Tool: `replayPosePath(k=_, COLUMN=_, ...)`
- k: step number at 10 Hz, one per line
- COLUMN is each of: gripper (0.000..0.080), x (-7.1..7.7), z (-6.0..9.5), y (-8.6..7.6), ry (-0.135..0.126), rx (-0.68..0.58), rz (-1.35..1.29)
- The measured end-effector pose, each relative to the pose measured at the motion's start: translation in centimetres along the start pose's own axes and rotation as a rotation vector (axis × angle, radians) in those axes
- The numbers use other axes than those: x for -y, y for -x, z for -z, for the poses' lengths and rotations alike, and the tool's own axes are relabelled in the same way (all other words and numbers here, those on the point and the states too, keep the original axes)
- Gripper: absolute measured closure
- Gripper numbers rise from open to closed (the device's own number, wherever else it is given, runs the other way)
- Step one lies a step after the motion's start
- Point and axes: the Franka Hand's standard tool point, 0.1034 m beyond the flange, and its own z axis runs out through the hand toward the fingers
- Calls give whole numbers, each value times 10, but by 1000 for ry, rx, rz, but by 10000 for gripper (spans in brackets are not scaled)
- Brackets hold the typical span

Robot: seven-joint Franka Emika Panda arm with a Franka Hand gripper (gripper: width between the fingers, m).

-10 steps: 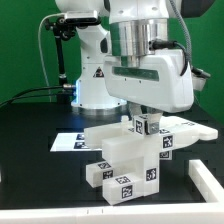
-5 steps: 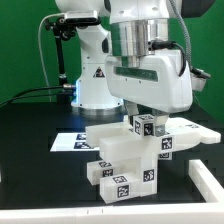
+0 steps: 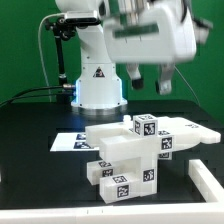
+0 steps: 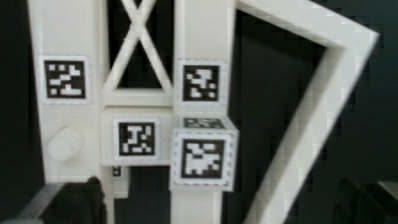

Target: Assemble chair

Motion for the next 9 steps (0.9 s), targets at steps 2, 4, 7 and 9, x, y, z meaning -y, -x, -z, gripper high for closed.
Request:
replayPosePath(k=2, gripper=150, x=-2, z=-7, y=0, ry=10, rx=3, rz=1)
replayPosePath(k=4, gripper=150, x=-2, z=-7, y=1, ry=11, rx=4, rz=2)
replayPosePath(k=7, gripper=150, x=-2, z=-8, y=1, ry=12, rx=4, rz=3)
replayPosePath(k=9, gripper=150, x=-8, z=-5, y=13, ry=18, rx=7, rz=46)
